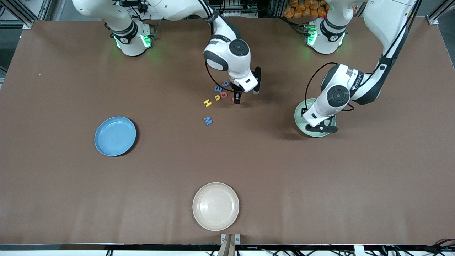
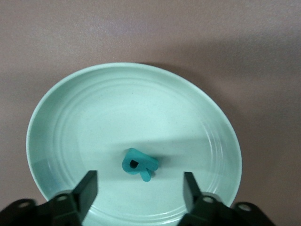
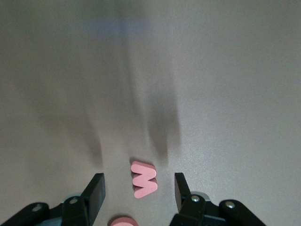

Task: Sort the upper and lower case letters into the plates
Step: 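Release the R onto the green plate while the right gripper grasps M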

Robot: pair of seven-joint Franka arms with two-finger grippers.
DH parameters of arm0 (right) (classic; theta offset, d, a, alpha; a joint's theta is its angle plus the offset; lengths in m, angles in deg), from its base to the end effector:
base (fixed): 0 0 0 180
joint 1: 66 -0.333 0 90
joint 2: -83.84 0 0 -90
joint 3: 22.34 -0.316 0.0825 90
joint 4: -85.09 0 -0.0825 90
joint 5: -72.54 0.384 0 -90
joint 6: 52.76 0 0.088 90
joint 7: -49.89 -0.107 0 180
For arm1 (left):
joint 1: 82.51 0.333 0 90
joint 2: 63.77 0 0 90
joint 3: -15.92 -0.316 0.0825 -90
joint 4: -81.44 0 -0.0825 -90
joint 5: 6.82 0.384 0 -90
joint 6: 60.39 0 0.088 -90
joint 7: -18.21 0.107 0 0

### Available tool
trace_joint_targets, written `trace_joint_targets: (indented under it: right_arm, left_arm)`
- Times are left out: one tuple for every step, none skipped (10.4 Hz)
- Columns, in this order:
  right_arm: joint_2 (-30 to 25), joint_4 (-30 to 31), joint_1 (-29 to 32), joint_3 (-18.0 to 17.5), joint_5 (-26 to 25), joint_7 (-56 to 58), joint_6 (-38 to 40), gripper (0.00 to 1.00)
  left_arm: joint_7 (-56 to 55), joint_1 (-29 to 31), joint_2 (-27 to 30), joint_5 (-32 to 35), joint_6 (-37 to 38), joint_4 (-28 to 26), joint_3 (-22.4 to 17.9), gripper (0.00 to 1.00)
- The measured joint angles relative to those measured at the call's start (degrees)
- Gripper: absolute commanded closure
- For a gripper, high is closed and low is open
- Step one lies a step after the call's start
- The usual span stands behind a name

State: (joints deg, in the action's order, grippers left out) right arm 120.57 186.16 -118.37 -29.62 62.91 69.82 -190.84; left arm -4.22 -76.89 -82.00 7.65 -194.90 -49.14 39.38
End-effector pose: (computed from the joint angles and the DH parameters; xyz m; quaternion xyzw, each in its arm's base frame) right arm 0.3419 0.5684 0.2042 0.7356 0.6771 0.0124 0.0153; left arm 0.4840 -0.1583 0.2095 -0.9928 0.0557 0.0929 0.0519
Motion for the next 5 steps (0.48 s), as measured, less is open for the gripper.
trace_joint_targets:
  right_arm:
    - [0.4,0.0,0.0,0.0,-0.7,0.0,0.0,0.32]
    - [0.6,0.0,0.0,0.0,-1.0,0.0,0.0,0.32]
    - [0.8,0.0,0.0,0.0,-1.0,0.0,0.0,0.33]
    - [0.9,0.0,0.0,0.0,-1.1,0.0,0.0,0.33]
    - [1.1,0.0,0.0,0.0,-1.2,0.0,0.0,0.33]
  left_arm:
    - [0.0,0.0,0.1,0.0,-0.1,0.0,0.0,0.00]
    - [0.0,0.0,0.2,0.0,-0.4,0.2,0.0,0.00]
    - [0.0,0.1,0.2,0.0,-0.5,0.7,0.0,0.00]
    - [0.0,0.1,0.2,0.0,-0.5,1.4,0.0,0.00]
    - [0.0,0.1,0.2,0.0,-0.5,1.8,0.0,0.00]
